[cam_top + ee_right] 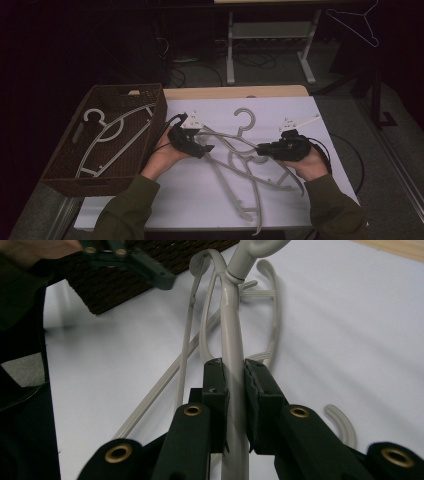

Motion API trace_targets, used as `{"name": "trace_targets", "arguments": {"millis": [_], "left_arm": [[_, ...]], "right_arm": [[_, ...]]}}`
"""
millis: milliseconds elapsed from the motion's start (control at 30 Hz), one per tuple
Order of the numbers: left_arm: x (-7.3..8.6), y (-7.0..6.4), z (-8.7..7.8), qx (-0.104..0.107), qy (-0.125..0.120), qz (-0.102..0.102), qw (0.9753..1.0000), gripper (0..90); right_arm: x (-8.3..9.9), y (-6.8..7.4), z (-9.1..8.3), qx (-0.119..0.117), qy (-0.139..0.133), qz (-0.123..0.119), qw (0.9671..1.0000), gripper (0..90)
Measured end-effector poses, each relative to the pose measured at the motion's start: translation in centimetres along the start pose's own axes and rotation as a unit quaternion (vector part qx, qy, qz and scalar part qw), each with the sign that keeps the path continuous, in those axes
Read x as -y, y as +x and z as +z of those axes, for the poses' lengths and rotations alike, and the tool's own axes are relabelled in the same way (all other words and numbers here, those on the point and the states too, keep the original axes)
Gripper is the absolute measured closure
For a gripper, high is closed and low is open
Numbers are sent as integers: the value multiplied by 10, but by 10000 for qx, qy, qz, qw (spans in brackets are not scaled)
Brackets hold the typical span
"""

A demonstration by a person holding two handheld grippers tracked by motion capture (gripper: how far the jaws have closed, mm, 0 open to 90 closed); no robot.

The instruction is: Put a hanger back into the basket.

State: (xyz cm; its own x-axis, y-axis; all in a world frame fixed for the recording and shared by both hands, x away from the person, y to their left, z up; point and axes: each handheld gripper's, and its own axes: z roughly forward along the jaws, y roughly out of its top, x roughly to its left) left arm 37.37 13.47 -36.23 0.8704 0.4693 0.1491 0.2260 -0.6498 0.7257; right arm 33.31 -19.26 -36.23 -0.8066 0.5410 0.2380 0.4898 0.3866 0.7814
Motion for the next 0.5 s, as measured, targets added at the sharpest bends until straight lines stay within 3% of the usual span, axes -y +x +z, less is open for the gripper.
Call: {"name": "trace_targets", "arguments": {"millis": [100, 167, 300, 500], "left_arm": [[1, 2, 5, -46, 109, 57, 9999, 242], [2, 3, 7, 17, 185, 146, 9997, 313], [1, 1, 13, 12, 199, 308, 9993, 375], [-1, -3, 15, 58, 158, 556, 9983, 541]], "right_arm": [[0, 0, 1, -12, 6, -22, 10000, 804], [0, 1, 1, -58, 14, -22, 10000, 804], [-1, 2, 2, -125, 18, -59, 9999, 804], [-1, 5, 5, -229, 40, -145, 9996, 804]]}}
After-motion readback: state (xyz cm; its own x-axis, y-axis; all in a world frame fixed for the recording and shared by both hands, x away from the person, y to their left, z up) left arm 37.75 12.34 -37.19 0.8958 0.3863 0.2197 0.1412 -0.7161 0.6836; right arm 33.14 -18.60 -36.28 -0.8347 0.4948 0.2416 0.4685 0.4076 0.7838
